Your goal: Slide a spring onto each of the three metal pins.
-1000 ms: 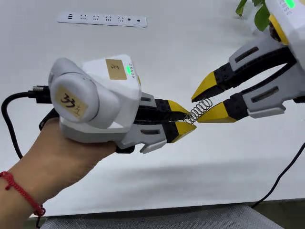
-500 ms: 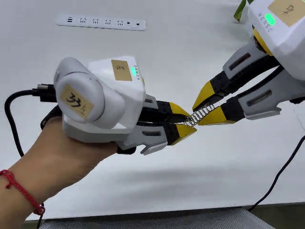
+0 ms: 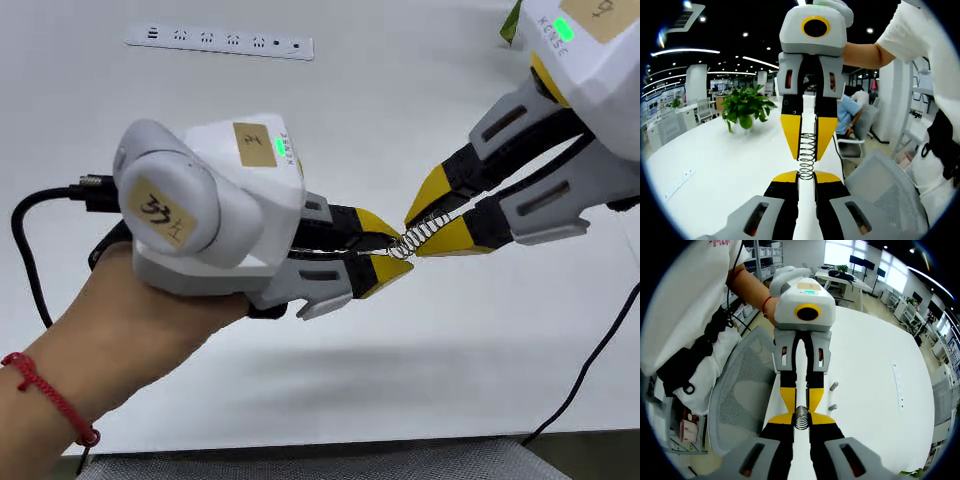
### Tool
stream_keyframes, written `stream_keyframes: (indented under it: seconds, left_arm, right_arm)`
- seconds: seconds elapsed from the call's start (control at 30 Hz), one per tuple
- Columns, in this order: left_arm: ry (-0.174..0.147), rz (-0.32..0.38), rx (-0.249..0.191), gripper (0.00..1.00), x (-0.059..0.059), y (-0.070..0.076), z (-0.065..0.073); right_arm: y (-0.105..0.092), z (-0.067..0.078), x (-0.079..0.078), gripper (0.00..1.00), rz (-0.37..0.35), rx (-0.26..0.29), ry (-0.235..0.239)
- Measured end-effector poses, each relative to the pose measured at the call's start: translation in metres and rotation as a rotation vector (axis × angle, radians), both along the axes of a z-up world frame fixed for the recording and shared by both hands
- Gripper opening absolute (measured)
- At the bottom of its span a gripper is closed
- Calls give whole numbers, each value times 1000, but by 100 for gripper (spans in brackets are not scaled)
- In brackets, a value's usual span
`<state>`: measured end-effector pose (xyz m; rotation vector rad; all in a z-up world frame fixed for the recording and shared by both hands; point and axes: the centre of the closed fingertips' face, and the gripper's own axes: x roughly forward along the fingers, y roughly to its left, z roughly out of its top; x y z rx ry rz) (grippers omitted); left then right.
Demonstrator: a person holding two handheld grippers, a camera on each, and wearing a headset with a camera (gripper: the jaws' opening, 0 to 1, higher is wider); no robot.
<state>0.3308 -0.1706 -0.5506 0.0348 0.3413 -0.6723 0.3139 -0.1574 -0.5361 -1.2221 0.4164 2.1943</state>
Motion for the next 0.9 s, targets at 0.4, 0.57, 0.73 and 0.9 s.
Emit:
stream_keyframes:
  seconds: [0.4, 0.57, 0.73, 0.9]
  left_arm:
    - [1, 56, -4, 20, -12, 17, -9]
    - [13, 90, 10, 26, -23, 31, -16]
    - [20, 122, 11, 34, -38, 47, -22]
    - [48, 165, 30, 43, -54, 69, -35]
  right_arm:
    - [7, 6, 14, 12, -66, 7, 32]
    - [11, 2, 32, 12, -118, -1, 4]
    - [15, -11, 49, 12, -159, -26, -33]
    - [18, -27, 63, 12, -190, -57, -60]
